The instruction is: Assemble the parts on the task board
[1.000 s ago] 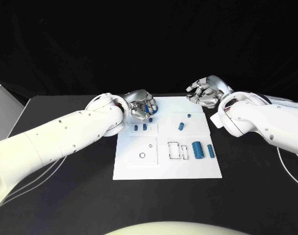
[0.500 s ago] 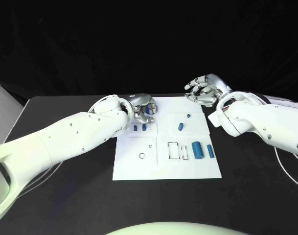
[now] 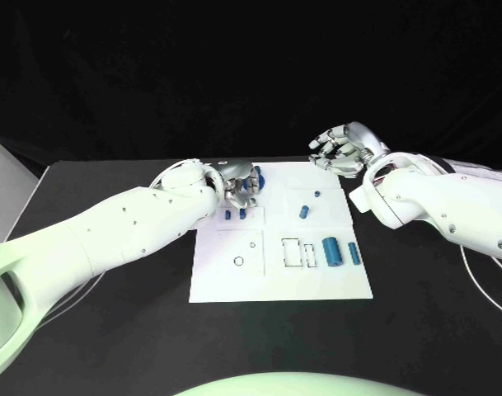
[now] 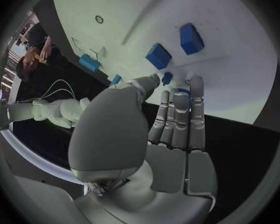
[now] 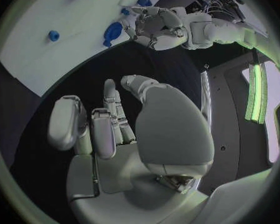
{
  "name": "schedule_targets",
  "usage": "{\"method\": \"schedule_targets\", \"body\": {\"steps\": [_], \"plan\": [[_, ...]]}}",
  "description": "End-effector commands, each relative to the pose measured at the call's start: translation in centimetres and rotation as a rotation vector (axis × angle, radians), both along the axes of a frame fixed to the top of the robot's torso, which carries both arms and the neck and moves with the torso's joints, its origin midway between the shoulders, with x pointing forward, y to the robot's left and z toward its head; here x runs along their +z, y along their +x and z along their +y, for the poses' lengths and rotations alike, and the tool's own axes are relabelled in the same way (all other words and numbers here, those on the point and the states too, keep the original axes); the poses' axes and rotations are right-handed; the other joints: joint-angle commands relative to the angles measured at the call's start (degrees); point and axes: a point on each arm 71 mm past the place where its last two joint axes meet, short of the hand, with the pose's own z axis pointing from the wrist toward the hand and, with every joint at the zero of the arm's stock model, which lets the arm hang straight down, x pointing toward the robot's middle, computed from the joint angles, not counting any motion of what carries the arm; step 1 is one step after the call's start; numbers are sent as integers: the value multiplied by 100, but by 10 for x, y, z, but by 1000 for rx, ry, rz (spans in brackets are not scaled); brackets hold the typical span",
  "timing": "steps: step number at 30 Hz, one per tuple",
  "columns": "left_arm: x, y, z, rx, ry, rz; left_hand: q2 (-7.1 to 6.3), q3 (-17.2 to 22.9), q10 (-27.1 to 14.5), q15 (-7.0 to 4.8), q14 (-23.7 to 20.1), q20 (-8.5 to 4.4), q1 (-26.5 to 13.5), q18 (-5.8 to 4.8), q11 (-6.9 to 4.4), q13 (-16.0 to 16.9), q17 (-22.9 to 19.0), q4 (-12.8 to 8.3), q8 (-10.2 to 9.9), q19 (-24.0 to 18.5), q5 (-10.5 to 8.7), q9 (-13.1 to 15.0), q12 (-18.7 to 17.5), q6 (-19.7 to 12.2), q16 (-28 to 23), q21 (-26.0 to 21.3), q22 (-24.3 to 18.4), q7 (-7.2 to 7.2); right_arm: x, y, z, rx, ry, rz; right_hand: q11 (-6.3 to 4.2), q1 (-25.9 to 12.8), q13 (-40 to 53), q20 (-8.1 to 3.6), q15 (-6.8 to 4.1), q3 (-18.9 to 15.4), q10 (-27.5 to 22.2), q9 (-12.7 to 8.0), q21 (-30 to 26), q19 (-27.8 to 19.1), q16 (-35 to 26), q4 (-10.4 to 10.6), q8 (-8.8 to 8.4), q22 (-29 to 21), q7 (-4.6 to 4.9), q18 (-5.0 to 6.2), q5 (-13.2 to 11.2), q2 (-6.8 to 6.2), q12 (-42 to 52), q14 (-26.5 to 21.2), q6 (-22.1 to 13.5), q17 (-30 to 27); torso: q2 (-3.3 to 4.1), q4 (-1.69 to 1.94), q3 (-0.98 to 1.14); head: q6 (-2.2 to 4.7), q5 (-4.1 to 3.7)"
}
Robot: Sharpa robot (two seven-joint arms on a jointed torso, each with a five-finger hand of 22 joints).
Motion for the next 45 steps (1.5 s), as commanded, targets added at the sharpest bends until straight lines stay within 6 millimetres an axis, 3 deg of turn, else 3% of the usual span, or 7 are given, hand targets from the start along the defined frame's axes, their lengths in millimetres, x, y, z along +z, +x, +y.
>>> {"method": "schedule_targets", "body": {"steps": [1,17,25,39,45], "plan": [[-3,-1,-2,3,41,26,11,-30,58,-4,52,22,-25,83,-10,-6,11,6,-28,15,-3,-11,-11,49,41,27,11,-13,1,0,2,10,2,-14,2,-64,-20,0,-7,1,46,7,0,41,-26,-22,19,5,7,99,36,-18,-40,293,-21,42,5,-1,1,-8,-2],[-5,1,-2,32,39,14,114,258,408,-97,289,-56,207,85,-115,14,276,-113,-158,66,1,-86,101,371,414,249,158,-28,1,0,3,13,3,-14,4,-74,-45,2,-5,1,54,7,-1,41,-29,-27,17,5,9,99,38,-16,-64,292,-25,38,-4,5,-1,-66,-28],[-5,1,-5,30,23,15,179,482,577,-139,362,-90,252,84,-157,-51,320,-197,-244,32,-4,-97,-31,592,550,428,292,-55,1,0,4,14,3,-14,4,-74,-45,2,-5,1,54,7,-1,41,-29,-27,17,5,9,99,38,-16,-64,292,-25,38,-6,-2,-5,-86,-32],[-8,0,-7,26,16,42,86,492,562,-92,323,-62,122,80,-101,-151,216,-203,-471,-41,-7,-138,-294,505,596,489,352,-34,1,0,5,17,3,-12,5,-84,-58,2,-4,0,62,8,4,44,-24,-26,18,11,10,98,40,-13,-75,294,-24,48,-15,12,-6,-110,-45],[-9,0,-8,22,19,54,64,484,505,-51,247,-26,96,80,-52,-208,85,-221,-613,-74,-8,-163,-456,403,598,495,364,-77,1,0,5,17,4,-12,5,-84,-58,2,-4,0,62,8,4,44,-24,-26,18,11,10,98,40,-13,-75,294,-24,48,-13,-1,-2,-114,-39]]}}
